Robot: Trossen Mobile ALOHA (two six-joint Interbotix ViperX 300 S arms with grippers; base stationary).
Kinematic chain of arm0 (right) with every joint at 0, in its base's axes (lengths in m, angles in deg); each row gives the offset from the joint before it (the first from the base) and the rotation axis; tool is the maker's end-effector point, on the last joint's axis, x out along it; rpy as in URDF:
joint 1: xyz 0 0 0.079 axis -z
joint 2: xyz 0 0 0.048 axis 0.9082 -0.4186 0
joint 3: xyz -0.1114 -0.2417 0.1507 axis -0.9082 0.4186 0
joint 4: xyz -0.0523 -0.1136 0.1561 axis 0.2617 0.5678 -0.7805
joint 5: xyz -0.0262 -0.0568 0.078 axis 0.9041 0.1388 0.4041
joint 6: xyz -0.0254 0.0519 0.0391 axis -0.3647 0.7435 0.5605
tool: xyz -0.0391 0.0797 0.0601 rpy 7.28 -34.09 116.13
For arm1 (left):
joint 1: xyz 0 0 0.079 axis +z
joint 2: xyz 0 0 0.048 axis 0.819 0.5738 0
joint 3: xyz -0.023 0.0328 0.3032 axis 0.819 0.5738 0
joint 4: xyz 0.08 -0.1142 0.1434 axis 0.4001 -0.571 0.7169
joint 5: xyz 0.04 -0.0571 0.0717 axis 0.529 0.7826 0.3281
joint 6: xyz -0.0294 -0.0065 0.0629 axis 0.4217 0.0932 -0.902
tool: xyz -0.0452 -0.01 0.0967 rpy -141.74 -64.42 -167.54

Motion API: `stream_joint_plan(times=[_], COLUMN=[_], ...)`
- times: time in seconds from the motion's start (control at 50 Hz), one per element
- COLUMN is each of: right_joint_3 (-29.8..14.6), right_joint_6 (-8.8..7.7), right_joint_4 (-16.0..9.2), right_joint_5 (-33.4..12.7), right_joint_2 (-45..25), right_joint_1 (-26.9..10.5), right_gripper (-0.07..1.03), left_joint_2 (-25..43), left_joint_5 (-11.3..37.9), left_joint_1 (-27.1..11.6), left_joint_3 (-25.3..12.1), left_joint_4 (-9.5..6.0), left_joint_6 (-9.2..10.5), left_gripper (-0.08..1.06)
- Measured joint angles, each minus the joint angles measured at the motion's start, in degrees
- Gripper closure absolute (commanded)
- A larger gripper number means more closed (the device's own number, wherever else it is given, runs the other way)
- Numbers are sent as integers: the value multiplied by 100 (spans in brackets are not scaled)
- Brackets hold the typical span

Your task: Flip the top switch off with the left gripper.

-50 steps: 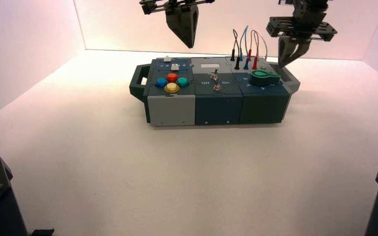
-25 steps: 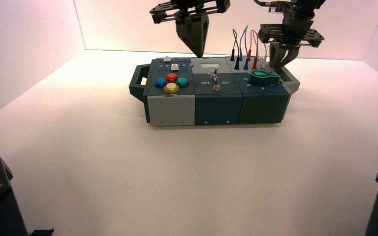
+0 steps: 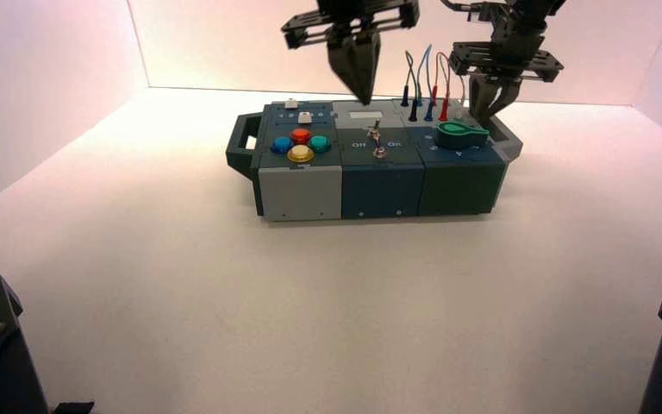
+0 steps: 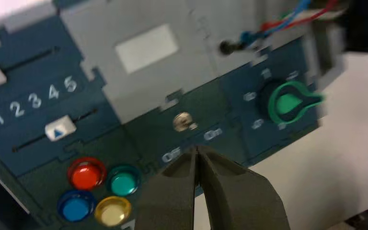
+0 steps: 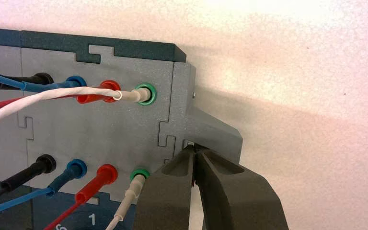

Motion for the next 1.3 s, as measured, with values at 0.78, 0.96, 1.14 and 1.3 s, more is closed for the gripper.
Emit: stream_joint_plan(times=[0.78, 0.96, 1.14, 1.3], right_joint_3=[-53, -53, -53, -53], right_joint_6=[0, 0, 0, 0], right_joint_4=[-18, -9, -9, -18], right_joint_5=[0, 0, 0, 0], right_joint_2=[-53, -53, -53, -53], right_joint_1=[-18, -9, -9, -9], right_gripper=[99, 99, 99, 99], left_joint_2=[527, 624, 686, 703], left_joint_5=[0, -9, -18, -26], left_joint_1=[-176, -176, -176, -176], left_joint_3=[-299, -299, -299, -299], left_joint_4=[-9, -9, 35, 114], left_joint_6=[299, 299, 299, 316], left_gripper=[101, 101, 101, 101])
